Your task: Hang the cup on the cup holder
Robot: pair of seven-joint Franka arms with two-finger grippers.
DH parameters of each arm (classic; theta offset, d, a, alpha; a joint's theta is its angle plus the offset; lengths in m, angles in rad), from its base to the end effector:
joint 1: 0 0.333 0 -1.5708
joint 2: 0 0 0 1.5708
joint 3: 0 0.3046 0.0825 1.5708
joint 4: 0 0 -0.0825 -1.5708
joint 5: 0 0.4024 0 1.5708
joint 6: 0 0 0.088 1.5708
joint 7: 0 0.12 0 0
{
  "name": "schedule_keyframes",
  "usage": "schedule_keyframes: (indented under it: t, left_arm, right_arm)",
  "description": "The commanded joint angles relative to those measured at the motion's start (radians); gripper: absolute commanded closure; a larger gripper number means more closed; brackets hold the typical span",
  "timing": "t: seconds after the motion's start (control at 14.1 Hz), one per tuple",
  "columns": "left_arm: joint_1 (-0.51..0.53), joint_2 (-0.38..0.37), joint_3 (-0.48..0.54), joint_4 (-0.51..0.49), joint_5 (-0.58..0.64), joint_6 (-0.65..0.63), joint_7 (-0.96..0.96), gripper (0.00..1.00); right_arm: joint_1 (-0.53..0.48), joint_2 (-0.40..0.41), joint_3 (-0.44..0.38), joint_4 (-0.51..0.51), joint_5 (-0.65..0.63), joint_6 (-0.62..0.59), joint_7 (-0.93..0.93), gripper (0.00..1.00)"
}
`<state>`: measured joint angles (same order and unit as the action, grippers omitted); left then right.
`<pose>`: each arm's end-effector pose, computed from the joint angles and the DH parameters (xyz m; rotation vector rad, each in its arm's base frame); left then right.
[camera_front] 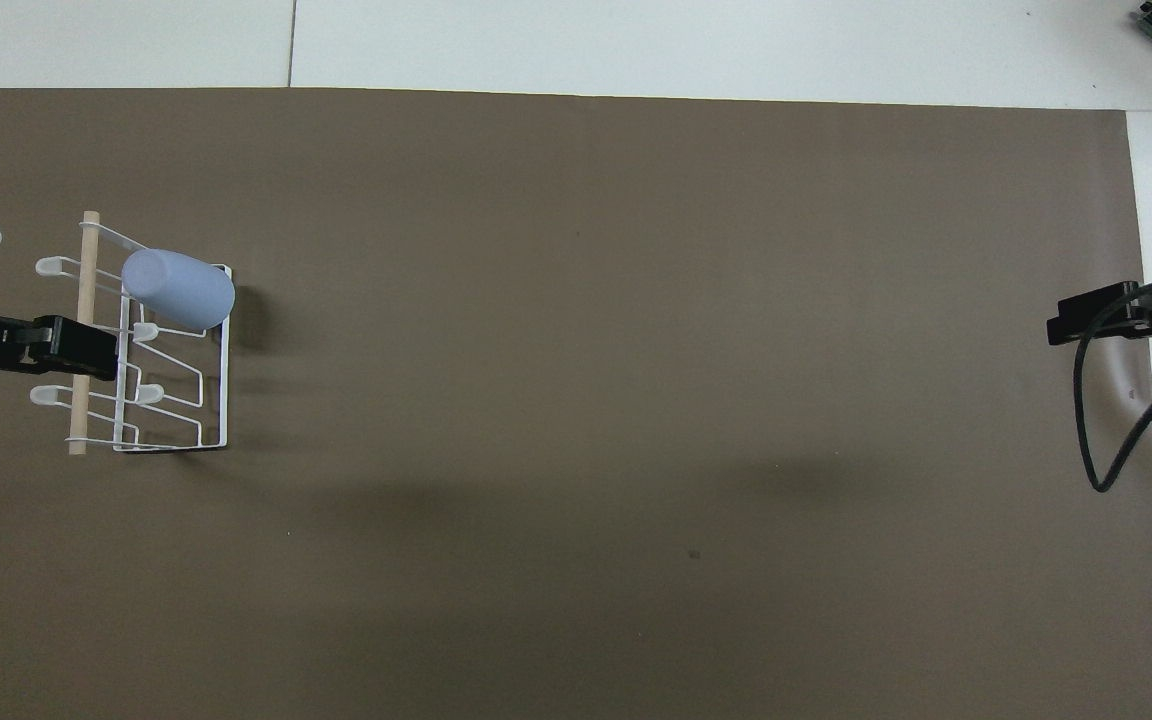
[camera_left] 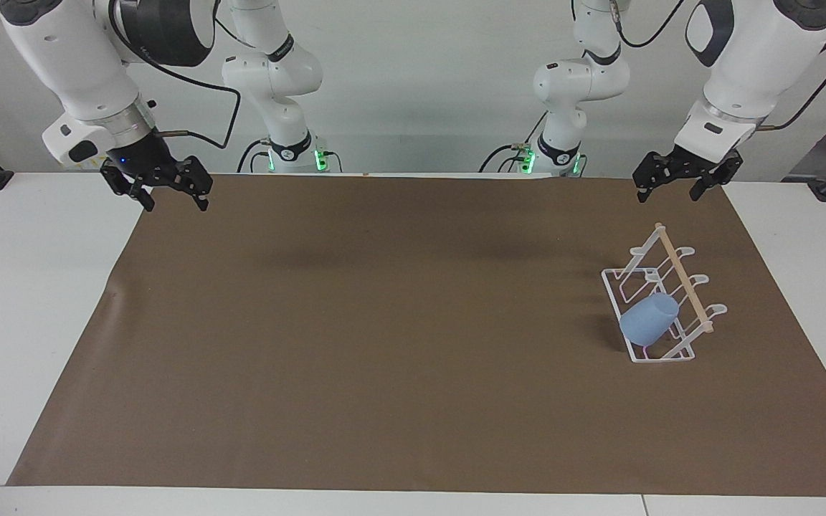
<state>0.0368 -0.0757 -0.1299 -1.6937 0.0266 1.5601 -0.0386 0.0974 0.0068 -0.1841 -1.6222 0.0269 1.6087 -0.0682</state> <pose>0.5439 -0.0498 0.5812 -3.0991 0.0842 0.0869 0.5747 -0.0465 0.5743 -3.1142 0.0308 0.0282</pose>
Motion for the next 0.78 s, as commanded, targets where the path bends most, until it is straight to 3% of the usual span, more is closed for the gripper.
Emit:
schedule_keyframes:
  t: [0.0,0.28,0.71]
  left_arm:
    - [-0.026,0.016,0.024,0.040,-0.036,-0.058,0.011,0.00]
    - [-0.028,0.065,0.019,0.172,-0.056,-0.176,0.011,0.00]
    - [-0.021,0.056,0.019,0.132,-0.103,-0.077,0.019,0.00]
  right_arm:
    - [-0.002,-0.021,0.002,-0.024,-0.016,0.008,-0.015,0.00]
    - [-0.004,-0.021,0.002,-0.024,-0.016,0.011,-0.016,0.00]
    - [-0.004,-0.021,0.002,-0.024,-0.016,0.011,-0.016,0.00]
